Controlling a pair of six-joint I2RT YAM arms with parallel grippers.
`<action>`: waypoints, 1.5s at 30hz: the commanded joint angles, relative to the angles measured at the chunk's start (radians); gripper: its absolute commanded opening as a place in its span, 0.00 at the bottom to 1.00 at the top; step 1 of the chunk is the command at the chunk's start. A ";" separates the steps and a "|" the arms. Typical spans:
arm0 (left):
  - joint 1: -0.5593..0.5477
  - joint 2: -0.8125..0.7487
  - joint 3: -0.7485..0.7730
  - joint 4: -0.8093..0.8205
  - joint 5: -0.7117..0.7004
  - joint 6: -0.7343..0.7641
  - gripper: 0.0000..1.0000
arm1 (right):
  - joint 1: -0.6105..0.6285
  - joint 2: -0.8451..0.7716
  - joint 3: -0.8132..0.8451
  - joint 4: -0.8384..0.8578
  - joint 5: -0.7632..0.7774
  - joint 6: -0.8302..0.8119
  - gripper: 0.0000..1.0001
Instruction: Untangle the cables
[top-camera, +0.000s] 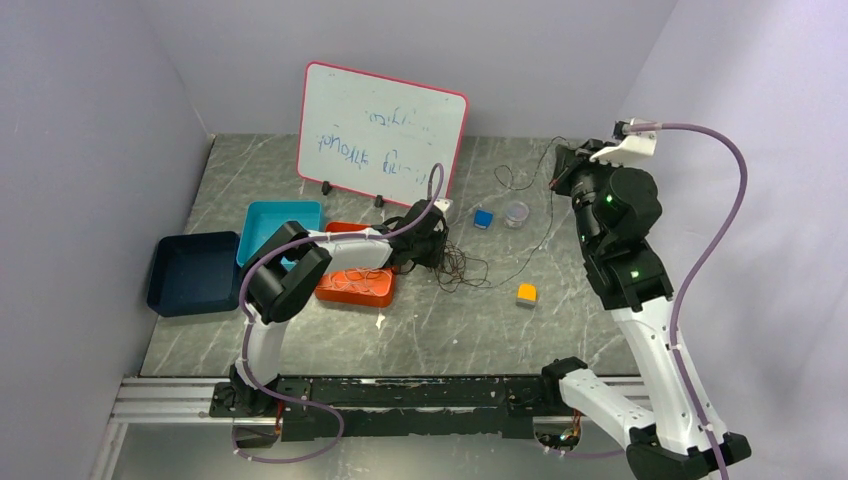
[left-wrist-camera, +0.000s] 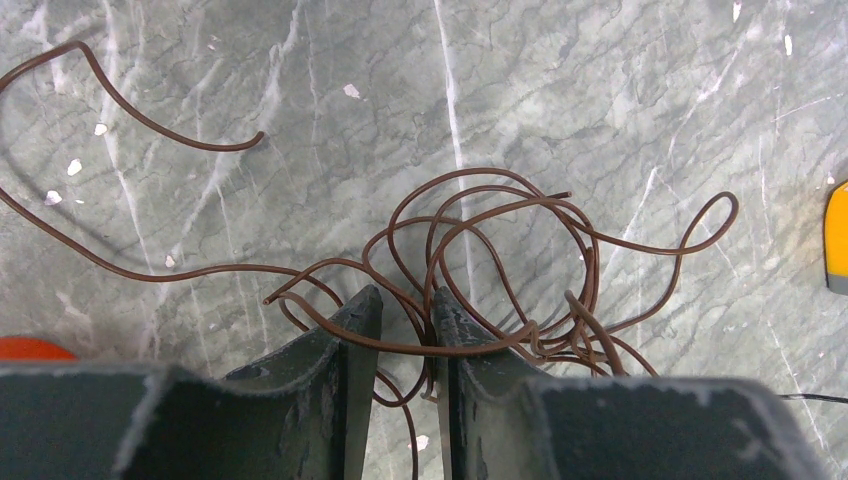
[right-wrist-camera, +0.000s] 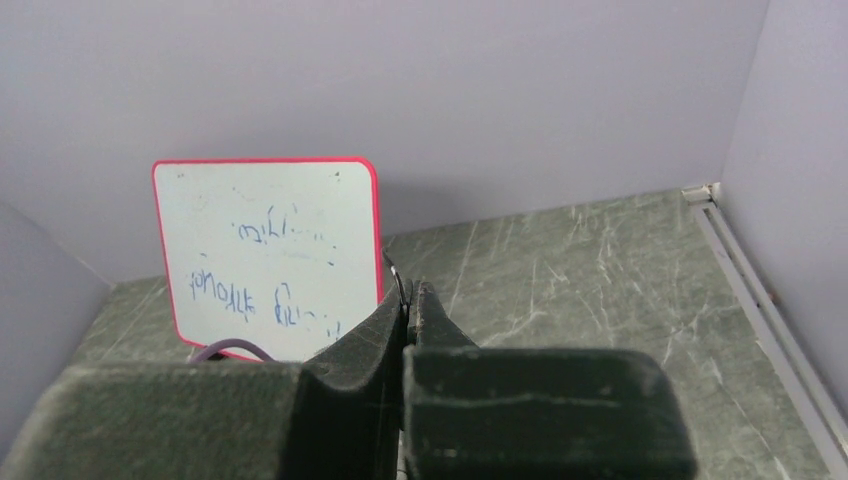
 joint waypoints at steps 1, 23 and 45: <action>0.004 0.046 -0.035 -0.054 -0.004 -0.003 0.33 | 0.004 -0.023 0.033 -0.013 0.053 -0.020 0.00; 0.004 0.020 -0.026 -0.056 -0.018 0.007 0.41 | 0.005 -0.052 0.131 -0.018 0.110 -0.097 0.00; -0.028 -0.201 0.114 -0.147 -0.236 0.292 0.72 | 0.005 -0.054 0.093 -0.016 0.102 -0.093 0.00</action>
